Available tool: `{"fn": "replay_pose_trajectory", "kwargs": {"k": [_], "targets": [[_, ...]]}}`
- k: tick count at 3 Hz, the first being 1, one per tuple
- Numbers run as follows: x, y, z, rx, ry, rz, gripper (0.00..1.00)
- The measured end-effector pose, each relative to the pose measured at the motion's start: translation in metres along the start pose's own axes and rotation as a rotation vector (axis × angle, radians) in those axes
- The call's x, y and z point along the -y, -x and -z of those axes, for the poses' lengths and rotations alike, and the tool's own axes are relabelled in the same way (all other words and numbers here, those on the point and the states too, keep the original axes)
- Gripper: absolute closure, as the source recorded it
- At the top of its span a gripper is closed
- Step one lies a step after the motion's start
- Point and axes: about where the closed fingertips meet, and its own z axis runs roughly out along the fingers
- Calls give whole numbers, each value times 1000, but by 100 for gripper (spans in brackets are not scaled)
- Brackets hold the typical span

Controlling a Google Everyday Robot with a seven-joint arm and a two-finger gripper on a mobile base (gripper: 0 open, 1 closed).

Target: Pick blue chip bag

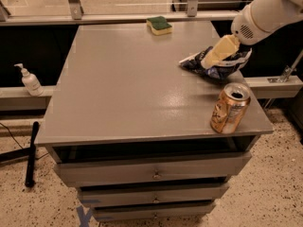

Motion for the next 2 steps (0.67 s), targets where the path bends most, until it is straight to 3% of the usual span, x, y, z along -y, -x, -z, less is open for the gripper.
{"fn": "replay_pose_trajectory", "kwargs": {"k": [1, 2], "targets": [[6, -16, -24, -20, -3, -52, 0], [9, -25, -37, -20, -3, -72, 15]]}}
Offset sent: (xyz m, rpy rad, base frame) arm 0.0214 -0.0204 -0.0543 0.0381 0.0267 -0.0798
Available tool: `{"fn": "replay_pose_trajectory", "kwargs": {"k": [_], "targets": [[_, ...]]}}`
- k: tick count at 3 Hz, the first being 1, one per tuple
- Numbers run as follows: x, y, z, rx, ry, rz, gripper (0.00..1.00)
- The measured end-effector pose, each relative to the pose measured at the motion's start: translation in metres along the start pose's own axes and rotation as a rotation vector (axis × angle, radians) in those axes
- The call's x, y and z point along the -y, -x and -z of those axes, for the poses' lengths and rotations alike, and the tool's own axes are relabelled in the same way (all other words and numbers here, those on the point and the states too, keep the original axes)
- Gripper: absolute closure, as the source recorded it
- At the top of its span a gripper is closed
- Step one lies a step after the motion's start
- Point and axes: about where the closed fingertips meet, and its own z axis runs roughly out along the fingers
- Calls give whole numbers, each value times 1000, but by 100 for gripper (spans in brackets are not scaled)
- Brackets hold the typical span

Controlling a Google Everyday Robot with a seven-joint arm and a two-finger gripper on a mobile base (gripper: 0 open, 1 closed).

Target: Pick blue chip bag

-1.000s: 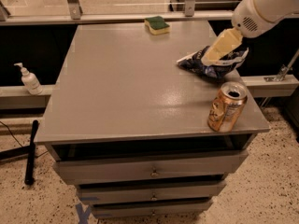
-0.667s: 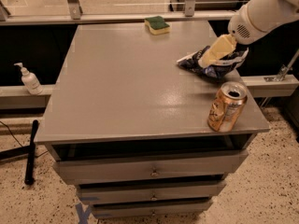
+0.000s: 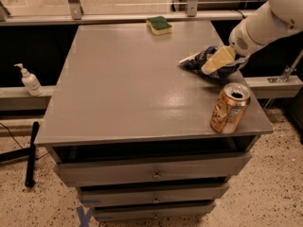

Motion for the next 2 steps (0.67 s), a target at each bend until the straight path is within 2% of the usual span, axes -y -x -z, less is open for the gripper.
{"fn": "replay_pose_trajectory", "kwargs": {"k": [1, 2], "targets": [[-3, 2, -6, 18, 18, 3, 38], [-30, 21, -9, 47, 87, 59, 61]]}}
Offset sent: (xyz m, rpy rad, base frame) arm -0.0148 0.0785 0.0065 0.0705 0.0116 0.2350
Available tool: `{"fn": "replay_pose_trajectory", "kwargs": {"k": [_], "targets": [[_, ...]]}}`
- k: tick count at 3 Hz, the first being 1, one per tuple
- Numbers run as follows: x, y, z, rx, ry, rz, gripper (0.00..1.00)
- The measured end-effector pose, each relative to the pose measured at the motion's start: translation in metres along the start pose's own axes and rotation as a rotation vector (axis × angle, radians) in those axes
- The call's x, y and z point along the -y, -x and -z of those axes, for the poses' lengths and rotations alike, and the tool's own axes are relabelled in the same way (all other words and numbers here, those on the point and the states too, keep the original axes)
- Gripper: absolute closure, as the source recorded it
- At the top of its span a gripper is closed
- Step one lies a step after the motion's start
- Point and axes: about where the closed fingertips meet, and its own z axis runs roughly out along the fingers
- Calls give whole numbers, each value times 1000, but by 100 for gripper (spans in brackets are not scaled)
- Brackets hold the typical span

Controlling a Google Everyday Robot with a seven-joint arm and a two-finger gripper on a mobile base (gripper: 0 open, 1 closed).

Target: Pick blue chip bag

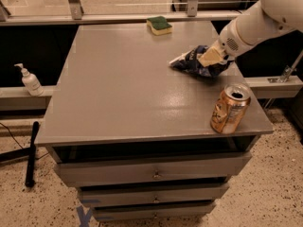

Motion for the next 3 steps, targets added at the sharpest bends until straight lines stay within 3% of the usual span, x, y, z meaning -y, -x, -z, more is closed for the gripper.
{"fn": "replay_pose_trajectory", "kwargs": {"k": [1, 2, 3], "targets": [[-31, 27, -3, 43, 90, 65, 84], [-59, 51, -2, 93, 172, 111, 100], [-81, 84, 15, 174, 228, 170, 100]]}}
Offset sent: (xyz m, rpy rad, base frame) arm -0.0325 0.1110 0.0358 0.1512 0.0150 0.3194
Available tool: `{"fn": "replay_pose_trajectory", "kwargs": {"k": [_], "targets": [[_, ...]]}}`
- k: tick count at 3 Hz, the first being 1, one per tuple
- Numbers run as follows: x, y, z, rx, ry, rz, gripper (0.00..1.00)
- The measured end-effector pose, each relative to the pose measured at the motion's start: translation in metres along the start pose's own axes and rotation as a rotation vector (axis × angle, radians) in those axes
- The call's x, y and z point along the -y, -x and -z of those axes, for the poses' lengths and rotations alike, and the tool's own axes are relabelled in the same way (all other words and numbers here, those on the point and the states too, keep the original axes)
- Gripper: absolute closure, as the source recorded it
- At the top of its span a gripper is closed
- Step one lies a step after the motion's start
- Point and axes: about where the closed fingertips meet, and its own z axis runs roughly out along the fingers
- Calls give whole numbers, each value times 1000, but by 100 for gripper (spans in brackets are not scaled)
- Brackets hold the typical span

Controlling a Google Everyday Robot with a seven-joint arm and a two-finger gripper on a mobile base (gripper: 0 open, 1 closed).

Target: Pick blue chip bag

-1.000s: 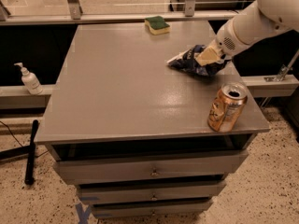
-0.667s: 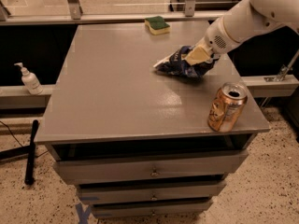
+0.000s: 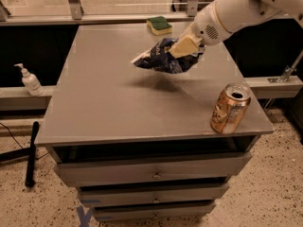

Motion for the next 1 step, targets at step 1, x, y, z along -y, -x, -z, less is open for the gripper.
{"fn": "replay_pose_trajectory", "kwargs": {"k": [1], "targets": [[-4, 41, 32, 79, -8, 62, 100]]}}
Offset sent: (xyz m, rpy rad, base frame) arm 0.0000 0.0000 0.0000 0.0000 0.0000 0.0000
